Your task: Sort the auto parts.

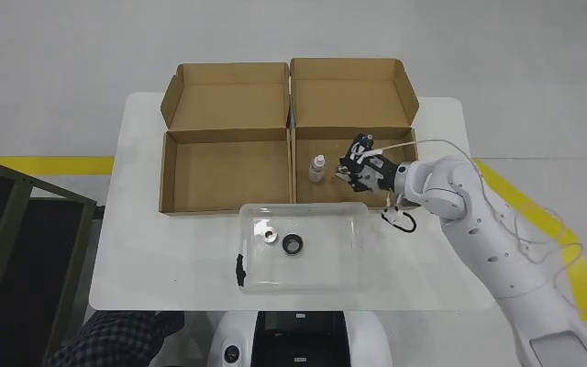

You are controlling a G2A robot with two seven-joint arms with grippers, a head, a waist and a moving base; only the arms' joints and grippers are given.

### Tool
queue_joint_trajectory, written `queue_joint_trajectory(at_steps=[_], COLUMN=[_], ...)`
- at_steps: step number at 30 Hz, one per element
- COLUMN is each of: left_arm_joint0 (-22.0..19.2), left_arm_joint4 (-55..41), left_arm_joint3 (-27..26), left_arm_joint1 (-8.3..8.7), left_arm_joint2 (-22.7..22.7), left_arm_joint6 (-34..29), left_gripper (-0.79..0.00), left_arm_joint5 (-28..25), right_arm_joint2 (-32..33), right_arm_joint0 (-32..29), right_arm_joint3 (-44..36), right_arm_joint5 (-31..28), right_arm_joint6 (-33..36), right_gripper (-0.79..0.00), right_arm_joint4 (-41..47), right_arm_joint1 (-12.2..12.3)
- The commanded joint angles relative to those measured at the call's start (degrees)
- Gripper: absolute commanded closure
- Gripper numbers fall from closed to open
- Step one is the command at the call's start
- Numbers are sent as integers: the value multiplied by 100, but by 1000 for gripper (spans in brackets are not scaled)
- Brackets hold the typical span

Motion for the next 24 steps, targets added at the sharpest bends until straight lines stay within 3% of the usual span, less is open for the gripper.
queue_joint_trajectory(at_steps=[1, 18, 24], left_arm_joint0=[0, 0, 0], left_arm_joint4=[0, 0, 0], left_arm_joint3=[0, 0, 0], left_arm_joint1=[0, 0, 0], left_arm_joint2=[0, 0, 0], left_arm_joint6=[0, 0, 0], left_gripper=[-785, -785, -785], left_arm_joint5=[0, 0, 0], right_arm_joint2=[-101, -615, -732], right_arm_joint0=[114, 659, 776], right_arm_joint3=[145, 893, 1089], right_arm_joint5=[59, 167, 183], right_arm_joint6=[55, 285, 350], right_gripper=[0, 0, -172], right_arm_joint4=[-27, -88, -143], right_arm_joint1=[-36, -267, -328])
